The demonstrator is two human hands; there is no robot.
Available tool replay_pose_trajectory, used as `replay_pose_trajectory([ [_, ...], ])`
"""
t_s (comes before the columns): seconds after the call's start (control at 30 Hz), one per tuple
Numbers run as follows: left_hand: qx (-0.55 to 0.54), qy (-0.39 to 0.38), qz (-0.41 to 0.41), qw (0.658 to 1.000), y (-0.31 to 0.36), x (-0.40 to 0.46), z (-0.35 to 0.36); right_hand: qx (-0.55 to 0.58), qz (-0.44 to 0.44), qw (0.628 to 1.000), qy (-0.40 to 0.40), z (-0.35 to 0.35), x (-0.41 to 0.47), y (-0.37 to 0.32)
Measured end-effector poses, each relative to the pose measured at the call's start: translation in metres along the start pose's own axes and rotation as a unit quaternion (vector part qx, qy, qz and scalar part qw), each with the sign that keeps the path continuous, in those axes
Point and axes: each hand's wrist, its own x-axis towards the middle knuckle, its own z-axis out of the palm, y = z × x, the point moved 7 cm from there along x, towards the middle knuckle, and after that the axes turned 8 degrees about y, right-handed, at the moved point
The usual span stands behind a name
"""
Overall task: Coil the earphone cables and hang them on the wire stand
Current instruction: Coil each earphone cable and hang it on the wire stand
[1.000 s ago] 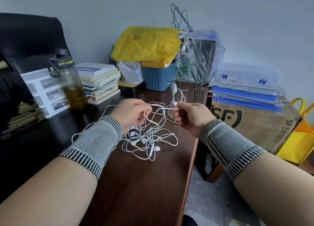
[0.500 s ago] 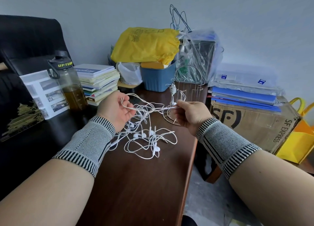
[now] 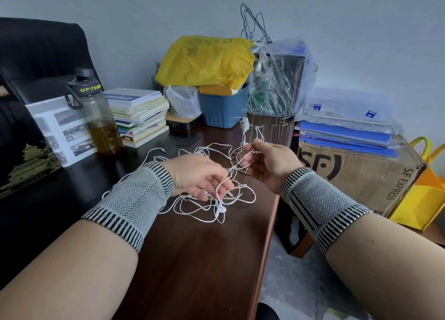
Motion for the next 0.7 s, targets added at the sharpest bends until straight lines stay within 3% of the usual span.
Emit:
replay_pose_trajectory([
  [0.07,0.000,-0.030,-0.013,0.999,-0.002,0.000,0.005,-0.003,0.000,1.000,0.002,-0.001,0.001,0.000],
  [0.13,0.067,-0.042,0.001,0.997,-0.002,-0.001,0.010,-0.003,0.004,1.000,0.000,-0.002,0.002,0.000],
  [0.23,0.150,-0.005,0.030,0.988,0.002,0.001,0.007,0.009,0.015,1.000,-0.002,-0.001,0.002,0.002],
  [0.3,0.171,0.081,0.069,0.980,0.008,0.005,-0.005,0.017,0.020,1.000,-0.003,-0.002,0.002,0.003],
  [0.37,0.112,0.210,0.115,0.964,0.014,0.007,-0.025,0.022,0.024,0.999,-0.003,-0.002,0.002,0.002],
  [0.43,0.108,0.286,0.150,0.940,0.019,0.007,-0.035,0.028,0.028,0.999,-0.003,-0.001,0.003,0.002],
  [0.53,0.242,0.235,0.147,0.930,0.016,0.017,-0.022,0.036,0.030,0.999,-0.002,-0.001,0.004,0.002],
  [0.7,0.311,0.213,0.145,0.915,0.018,0.018,-0.022,0.053,0.029,0.998,0.004,-0.003,0.005,-0.001],
])
